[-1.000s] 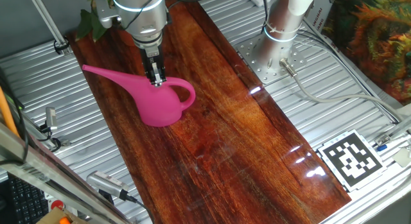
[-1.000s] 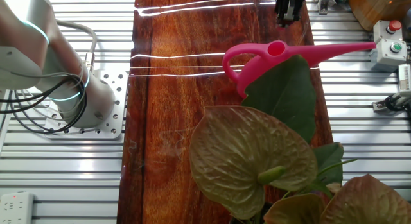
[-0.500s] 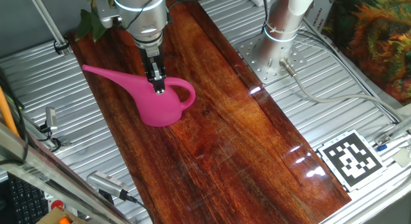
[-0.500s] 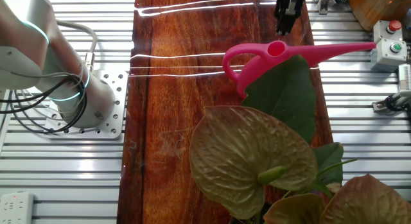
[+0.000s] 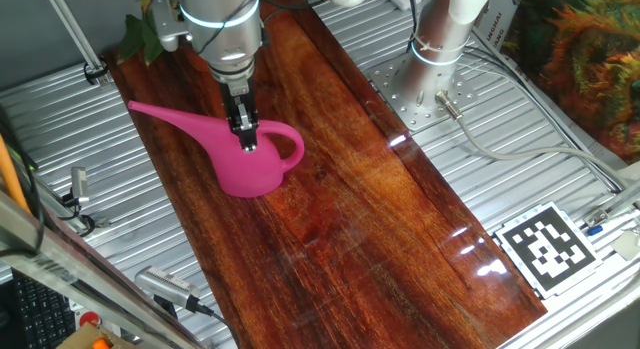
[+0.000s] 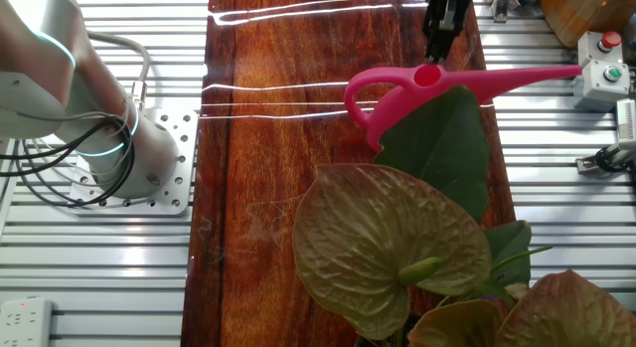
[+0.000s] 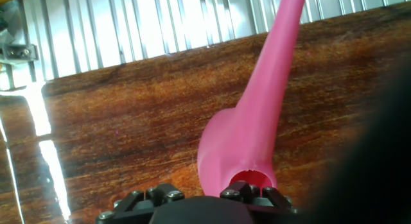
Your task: Water the plant
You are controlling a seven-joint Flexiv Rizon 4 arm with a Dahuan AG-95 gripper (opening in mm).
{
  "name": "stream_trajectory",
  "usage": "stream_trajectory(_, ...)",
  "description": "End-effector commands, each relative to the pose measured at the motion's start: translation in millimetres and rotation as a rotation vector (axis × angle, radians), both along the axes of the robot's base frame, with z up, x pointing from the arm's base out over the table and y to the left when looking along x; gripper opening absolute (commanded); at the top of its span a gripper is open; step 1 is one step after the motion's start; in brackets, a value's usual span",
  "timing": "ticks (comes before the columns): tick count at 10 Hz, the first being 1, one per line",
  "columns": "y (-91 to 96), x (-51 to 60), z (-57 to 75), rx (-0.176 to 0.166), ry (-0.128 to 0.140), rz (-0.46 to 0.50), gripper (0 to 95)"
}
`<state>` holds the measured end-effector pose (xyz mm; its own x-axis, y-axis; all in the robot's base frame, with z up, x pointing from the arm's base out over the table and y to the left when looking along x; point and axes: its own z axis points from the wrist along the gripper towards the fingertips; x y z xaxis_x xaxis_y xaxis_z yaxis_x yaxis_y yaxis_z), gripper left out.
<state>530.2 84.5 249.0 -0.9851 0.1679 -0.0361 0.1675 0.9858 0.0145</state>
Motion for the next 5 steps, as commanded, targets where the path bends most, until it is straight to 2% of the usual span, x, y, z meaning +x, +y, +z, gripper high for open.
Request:
stream_trajectory(1, -0.5, -0.8, -3.0, -0.001, -0.005, -0.002, 57.0)
stream_trajectory(2, -0.5, -1.6, -9.1, -0.003, -0.010, -0.004, 57.0)
stream_trajectory(5, -0.9, -3.2, -16.1, -0.001, -0.023, -0.003, 57.0)
